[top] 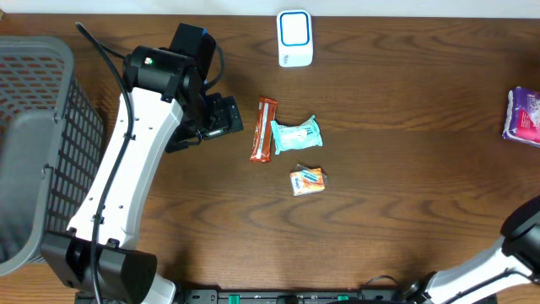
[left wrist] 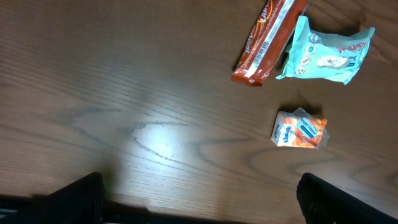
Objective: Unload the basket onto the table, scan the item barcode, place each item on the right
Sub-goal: 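Place the pink liner pack at the table's right edge, then reach the right gripper to the small orange tissue pack and grasp it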
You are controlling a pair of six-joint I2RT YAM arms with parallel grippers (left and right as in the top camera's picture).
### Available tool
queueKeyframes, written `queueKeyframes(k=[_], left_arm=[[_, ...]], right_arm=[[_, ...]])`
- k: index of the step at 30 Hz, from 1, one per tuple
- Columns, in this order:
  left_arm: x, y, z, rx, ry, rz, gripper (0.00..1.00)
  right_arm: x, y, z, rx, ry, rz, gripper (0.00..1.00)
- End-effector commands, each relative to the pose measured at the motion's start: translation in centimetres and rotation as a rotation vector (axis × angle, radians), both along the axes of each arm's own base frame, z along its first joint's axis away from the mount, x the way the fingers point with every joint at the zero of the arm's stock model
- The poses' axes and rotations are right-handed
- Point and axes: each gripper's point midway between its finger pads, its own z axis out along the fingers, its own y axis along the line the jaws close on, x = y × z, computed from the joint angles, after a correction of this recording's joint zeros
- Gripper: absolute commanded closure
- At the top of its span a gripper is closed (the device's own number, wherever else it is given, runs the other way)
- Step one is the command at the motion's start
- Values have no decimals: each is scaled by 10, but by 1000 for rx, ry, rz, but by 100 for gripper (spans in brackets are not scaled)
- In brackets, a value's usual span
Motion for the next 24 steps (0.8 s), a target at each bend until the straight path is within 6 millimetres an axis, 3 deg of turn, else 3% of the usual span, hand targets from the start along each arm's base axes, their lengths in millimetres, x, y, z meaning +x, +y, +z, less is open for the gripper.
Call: queueKeyframes(k=[1,2,4,12,18,21,24], left_arm=[[0,2,-1,8,5,2,2],[0,2,-1,8,5,2,2],[0,2,-1,8,5,2,2],[0,2,-1,8,6,2,2],[0,2,-1,8,5,2,2],[0,2,-1,8,6,2,2],[0,2,-1,8,5,2,2]], right_arm=[[7,94,69,-50,-214,372,1],[7,120,70,-53,-224,458,1],[7,155,61,-55,-196,554,1],[-12,314,-34,-11,236,833,1],[-29,415,-79,101,421,935,1],[-45,445,-90,91,463,1018,1],[-61,451,-99,-17,502,1085,1]])
